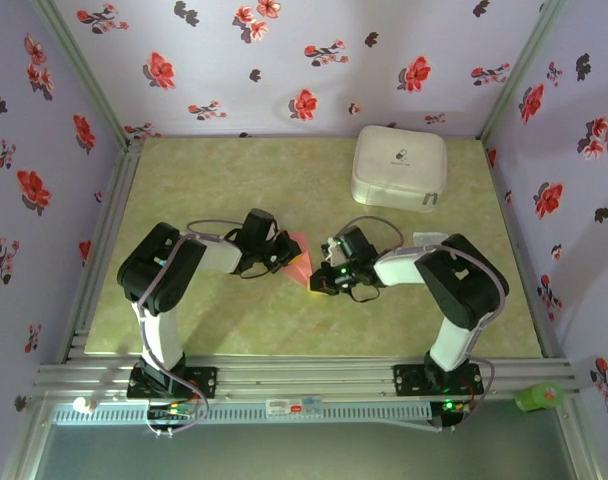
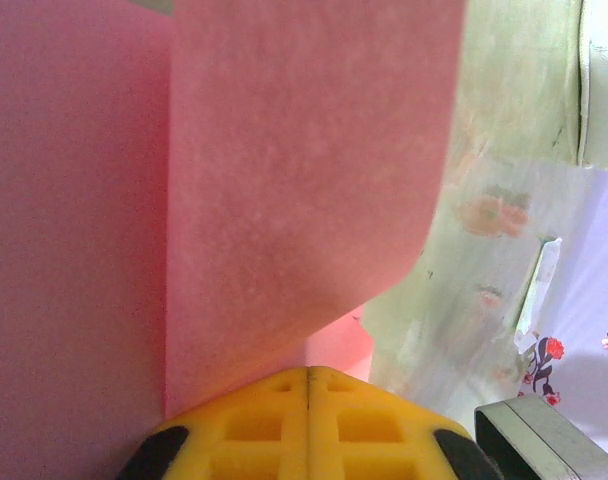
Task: Fold a paper plane with a square sheet of paper (pick it up from the middle)
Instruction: Fourth fold the wing at the center of the table.
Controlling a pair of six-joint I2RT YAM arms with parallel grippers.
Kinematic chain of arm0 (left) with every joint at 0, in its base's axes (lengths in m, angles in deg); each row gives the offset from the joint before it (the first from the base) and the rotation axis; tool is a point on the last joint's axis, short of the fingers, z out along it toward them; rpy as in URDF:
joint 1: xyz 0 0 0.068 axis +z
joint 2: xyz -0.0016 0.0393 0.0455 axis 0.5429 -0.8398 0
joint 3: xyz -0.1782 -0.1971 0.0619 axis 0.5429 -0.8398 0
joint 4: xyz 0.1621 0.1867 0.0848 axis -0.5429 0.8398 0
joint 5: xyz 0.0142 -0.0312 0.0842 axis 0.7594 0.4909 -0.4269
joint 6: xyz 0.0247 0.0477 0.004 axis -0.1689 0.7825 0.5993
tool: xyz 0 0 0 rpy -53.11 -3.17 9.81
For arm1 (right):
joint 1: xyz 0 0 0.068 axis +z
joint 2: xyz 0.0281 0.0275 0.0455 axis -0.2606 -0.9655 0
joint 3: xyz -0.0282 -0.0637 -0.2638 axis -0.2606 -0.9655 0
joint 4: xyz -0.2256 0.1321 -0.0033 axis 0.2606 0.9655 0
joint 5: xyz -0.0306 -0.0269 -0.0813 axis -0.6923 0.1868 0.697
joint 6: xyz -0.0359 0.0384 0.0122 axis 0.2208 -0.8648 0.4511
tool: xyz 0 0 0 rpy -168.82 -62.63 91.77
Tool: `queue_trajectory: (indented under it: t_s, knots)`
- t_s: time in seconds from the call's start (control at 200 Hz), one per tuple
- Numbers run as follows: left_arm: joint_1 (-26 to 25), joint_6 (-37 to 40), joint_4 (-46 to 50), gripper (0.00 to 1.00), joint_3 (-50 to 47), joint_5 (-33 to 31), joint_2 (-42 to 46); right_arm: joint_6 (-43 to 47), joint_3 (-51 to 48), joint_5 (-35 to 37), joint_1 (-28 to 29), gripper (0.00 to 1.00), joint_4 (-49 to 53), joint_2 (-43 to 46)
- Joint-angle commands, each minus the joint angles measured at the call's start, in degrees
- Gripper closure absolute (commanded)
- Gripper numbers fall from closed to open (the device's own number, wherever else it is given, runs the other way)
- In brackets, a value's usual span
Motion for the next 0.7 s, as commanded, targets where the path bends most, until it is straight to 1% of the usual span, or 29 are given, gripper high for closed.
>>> queue_trajectory:
  t_s: [0.0, 0.195, 0.305, 0.42, 0.565, 0.64, 0.695]
  knots:
    - [0.2, 0.8, 3.5, 0.95, -1.8, -2.5, -2.1, 0.9, -2.5, 0.3, -0.2, 0.96, 7.8, 1.4]
    - [0.2, 0.6, 3.2, 0.95, -2.0, -2.5, -2.1, 3.9, -1.9, 1.0, -0.4, 0.98, 13.6, 4.7]
    - [0.0, 0.6, 3.2, 0.95, -2.2, -2.5, -1.9, 2.7, 0.0, -0.6, -0.7, 0.97, 13.5, 9.1]
    - [-0.1, 0.4, 3.0, 0.95, -2.6, -2.9, -1.5, 2.6, 2.8, -0.2, -1.0, 0.97, 13.6, 12.3]
    - [-0.1, 0.2, 2.5, 0.95, -2.8, -3.0, -1.6, 1.9, 7.4, -1.8, -1.3, 0.97, 12.1, 7.6]
    - [-0.2, 0.1, 2.5, 0.95, -2.9, -3.0, -1.5, 0.0, 9.9, 0.1, -1.5, 0.97, 11.9, 4.0]
    - [-0.2, 0.2, 2.4, 0.95, -2.8, -3.0, -1.6, -1.3, 11.3, 0.3, -1.4, 0.97, 10.5, 1.9]
